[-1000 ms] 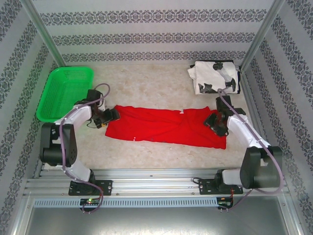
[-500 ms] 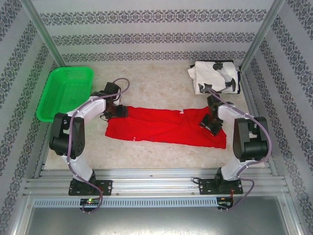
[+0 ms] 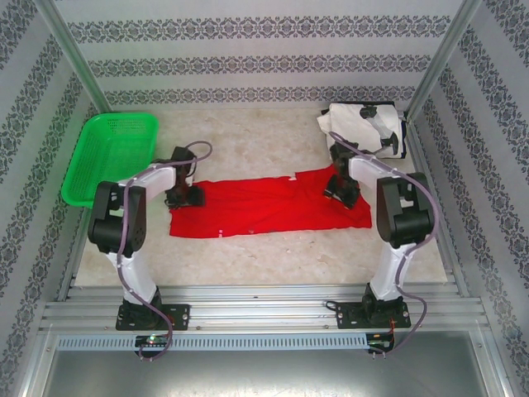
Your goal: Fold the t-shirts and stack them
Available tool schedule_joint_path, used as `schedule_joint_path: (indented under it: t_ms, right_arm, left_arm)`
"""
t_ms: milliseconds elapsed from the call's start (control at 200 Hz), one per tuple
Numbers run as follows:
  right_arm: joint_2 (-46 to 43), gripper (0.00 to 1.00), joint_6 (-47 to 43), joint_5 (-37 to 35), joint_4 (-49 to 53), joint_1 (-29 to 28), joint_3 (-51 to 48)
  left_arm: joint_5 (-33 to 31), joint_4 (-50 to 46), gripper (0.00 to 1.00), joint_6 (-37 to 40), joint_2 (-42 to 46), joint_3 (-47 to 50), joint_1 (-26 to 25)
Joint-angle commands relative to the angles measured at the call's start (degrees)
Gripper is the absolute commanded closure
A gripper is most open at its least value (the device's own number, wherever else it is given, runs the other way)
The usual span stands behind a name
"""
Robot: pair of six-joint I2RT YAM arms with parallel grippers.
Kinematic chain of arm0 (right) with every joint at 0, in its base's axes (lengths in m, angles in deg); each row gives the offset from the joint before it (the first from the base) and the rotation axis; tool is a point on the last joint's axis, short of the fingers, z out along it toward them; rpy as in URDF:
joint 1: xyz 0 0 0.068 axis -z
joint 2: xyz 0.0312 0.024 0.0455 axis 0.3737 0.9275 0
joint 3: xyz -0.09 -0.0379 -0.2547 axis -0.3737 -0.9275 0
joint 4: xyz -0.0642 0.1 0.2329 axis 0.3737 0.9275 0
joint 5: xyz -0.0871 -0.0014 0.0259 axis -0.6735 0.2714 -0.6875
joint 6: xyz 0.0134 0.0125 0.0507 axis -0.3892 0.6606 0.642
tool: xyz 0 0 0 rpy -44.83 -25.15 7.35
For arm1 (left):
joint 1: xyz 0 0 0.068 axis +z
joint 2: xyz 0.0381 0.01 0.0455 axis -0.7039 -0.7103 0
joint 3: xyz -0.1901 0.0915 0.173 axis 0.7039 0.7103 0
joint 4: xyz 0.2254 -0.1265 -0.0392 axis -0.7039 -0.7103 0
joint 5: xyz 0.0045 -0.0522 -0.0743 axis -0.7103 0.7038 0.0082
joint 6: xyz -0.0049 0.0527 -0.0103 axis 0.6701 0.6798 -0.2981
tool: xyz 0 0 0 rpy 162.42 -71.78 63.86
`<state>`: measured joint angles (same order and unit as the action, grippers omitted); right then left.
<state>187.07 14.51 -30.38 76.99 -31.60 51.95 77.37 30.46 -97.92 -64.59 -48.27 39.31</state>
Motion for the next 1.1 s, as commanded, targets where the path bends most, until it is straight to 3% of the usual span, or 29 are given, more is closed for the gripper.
schedule_joint_path:
  t_ms: [0,320,530,649,719,934,1094]
  right_arm:
    - [6.5,0.43,-1.32,-0.99,2.87,-2.29,9.32]
    - [29.55,0.42,-3.83,2.33,12.91,-5.45,49.15]
    - [31.83,0.4,-4.49,4.38,12.06,-5.82,64.66]
    - [24.14,0.35,-7.39,5.67,10.4,-6.59,63.08]
    - [18.31,0.31,-8.15,6.46,10.42,-7.17,58.82]
    - [0.16,0.26,-5.11,2.21,5.85,-9.39,32.32]
    - [-4.08,0.26,0.31,2.5,-2.37,-9.75,16.9]
  left_arm:
    - [0.59,-5.85,0.35,-0.13,0.86,5.92,4.88]
    - [6.07,-8.23,0.35,-2.77,7.05,14.03,7.48]
    - [10.51,-13.35,0.31,-3.97,14.41,9.91,8.76]
    - [15.98,-13.58,0.33,-7.39,19.35,3.94,7.8]
    - [16.9,-13.24,0.29,-7.89,19.91,-1.12,6.49]
    - [13.83,-11.42,0.27,-0.58,10.83,-12.53,1.7]
    - [11.96,-10.08,0.35,4.93,3.51,-15.76,-0.53]
